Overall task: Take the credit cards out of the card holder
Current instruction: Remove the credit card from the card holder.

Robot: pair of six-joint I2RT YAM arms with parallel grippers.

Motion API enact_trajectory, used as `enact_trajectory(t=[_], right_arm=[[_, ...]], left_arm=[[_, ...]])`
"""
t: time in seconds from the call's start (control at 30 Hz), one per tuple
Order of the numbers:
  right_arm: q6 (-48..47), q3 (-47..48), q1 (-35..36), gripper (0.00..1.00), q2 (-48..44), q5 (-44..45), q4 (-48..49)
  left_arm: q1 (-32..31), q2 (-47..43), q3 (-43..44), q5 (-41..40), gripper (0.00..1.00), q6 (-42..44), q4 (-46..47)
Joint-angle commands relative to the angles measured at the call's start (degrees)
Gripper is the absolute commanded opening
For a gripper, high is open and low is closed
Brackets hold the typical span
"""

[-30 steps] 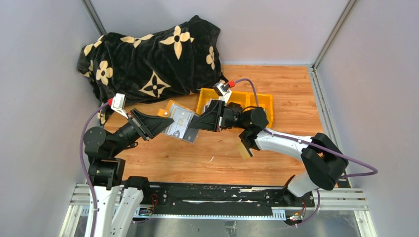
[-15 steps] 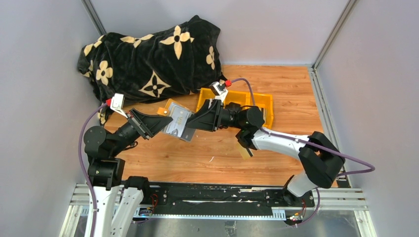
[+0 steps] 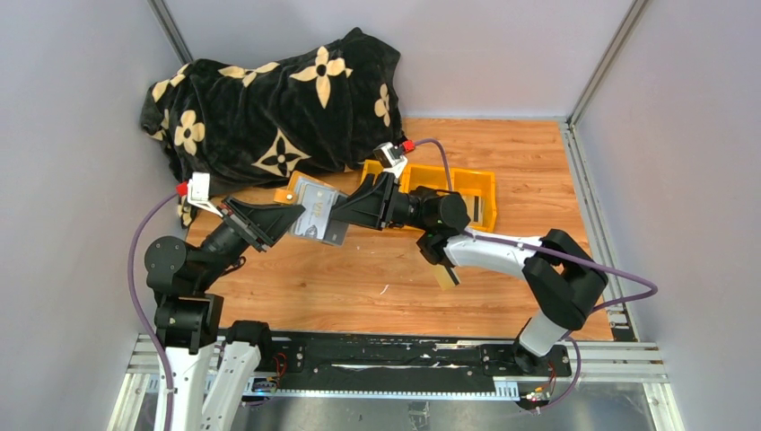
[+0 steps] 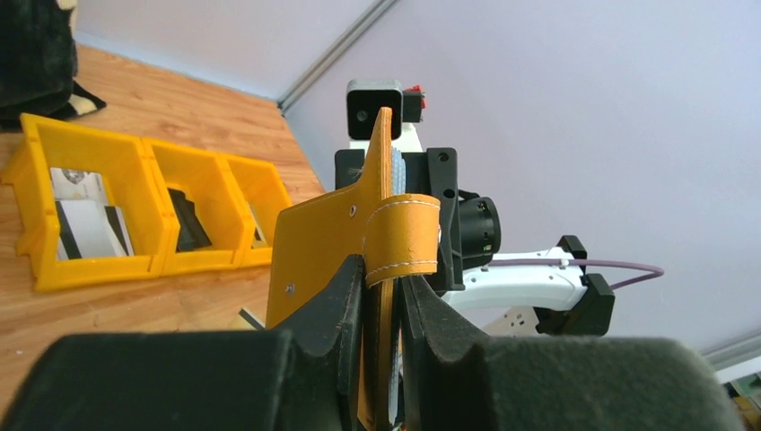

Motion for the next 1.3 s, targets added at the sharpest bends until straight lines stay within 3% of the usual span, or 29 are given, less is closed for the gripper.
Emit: enact_trajectory(t=[0.0, 0.2, 0.37, 0.7, 0.97, 1.17, 1.27], right_arm=[[1.18, 3.62, 1.42, 0.47, -2.18, 2.88, 7.46], [2.1, 4.7, 1.64, 0.5, -1.05, 5.16, 7.44], [1.88, 6.68, 2.3, 0.47, 0.31, 6.75, 7.45], [1.44, 5.85, 2.21, 0.11, -0.29, 4.71, 7.33], [2.44, 6.12, 2.17, 0.0, -0.88, 0.09, 7.28], [1.81, 3.93, 0.47, 0.0, -2.27, -1.18, 5.21], [-1.38, 2.43, -0.7, 0.0, -4.14, -2.16, -0.32]], left_arm=[[-0.34, -0.23, -0.1, -1.91, 0.06, 2.66, -2.5], [-0.34, -0.77, -1.58, -0.98, 0.07, 1.79, -2.05], [-0.34, -1.19, -3.33, 1.98, 0.11, 1.14, -2.47], [-0.34, -1.76, -7.39, 6.2, 0.24, -1.56, 0.88], [-0.34, -1.78, -8.96, 8.02, 0.32, -5.1, 4.72], [-0.34, -1.77, -9.7, 12.03, 0.27, -8.22, 9.82], [-0.38, -1.79, -9.48, 13.07, 0.2, -8.66, 11.43]])
